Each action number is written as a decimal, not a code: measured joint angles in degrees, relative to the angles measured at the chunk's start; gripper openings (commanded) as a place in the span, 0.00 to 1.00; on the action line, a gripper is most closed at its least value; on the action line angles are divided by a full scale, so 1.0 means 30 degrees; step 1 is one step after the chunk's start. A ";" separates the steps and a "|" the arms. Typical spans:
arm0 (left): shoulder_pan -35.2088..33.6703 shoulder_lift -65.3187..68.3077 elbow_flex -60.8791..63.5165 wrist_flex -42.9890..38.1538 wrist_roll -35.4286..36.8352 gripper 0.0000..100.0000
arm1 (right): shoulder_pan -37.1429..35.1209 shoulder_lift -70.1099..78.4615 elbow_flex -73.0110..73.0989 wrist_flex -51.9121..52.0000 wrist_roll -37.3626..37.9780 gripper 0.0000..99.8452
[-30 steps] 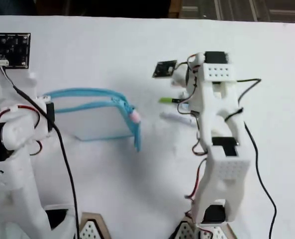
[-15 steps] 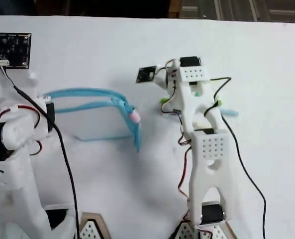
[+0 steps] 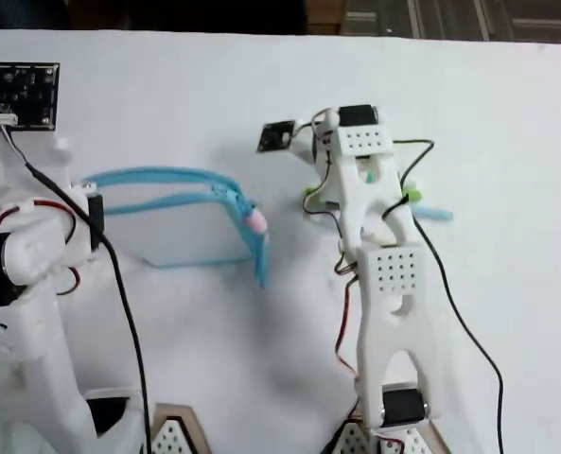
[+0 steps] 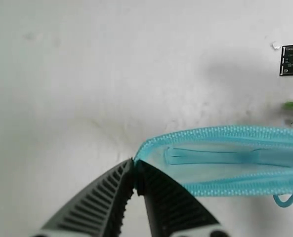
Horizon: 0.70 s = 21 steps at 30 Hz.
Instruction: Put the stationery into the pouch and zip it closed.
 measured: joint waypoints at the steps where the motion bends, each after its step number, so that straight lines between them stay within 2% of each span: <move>1: 0.0000 0.0000 0.0000 0.0000 0.0000 0.02 | -0.0029 0.0029 0.0029 0.0000 0.0000 0.02; 9: 0.0000 0.0000 0.0000 0.0000 0.0000 0.02 | -0.0088 -0.0996 -0.0908 0.1905 -0.1612 0.02; 16: 0.0000 0.0000 0.0000 0.0000 0.0000 0.02 | -0.0088 -0.4806 -0.1084 0.1993 -0.4718 0.02; 21: 0.0000 0.0000 0.0000 0.0000 0.0000 0.02 | -0.0088 -0.8469 -0.1084 0.1993 -0.8088 0.02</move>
